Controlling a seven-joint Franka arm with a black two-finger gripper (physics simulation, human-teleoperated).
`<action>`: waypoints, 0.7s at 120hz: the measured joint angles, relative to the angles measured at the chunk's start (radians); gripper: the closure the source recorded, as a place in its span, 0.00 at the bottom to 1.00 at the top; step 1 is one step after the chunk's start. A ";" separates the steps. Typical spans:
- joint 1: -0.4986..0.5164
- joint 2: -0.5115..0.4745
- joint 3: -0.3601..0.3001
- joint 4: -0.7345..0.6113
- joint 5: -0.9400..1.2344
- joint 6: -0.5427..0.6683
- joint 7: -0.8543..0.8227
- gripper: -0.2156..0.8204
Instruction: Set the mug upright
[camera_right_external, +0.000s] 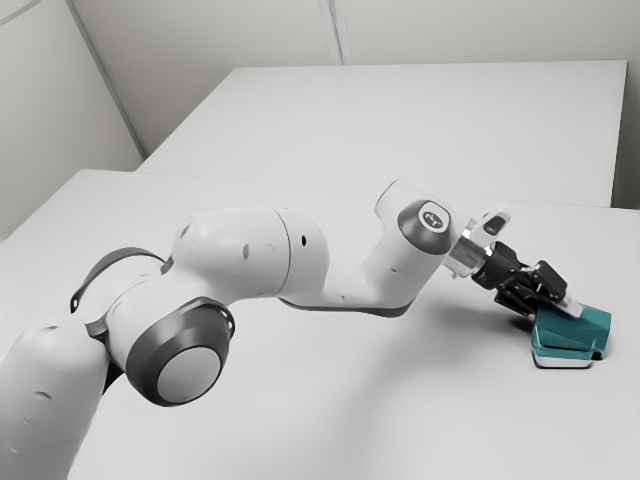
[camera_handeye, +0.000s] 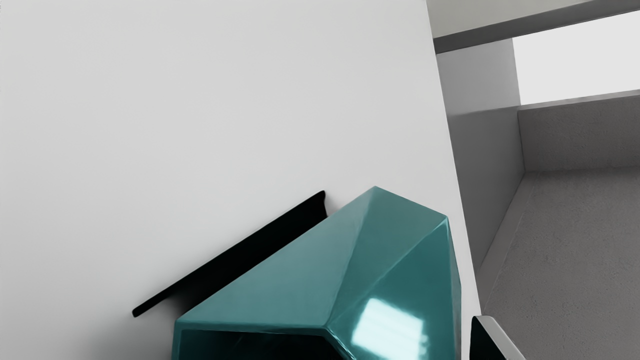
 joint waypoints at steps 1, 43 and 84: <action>0.000 0.000 0.000 0.000 0.000 0.000 0.000 0.67; -0.004 -0.019 0.009 0.006 0.013 0.004 -0.008 0.88; 0.018 -0.165 0.010 -0.081 0.111 0.002 -0.022 0.95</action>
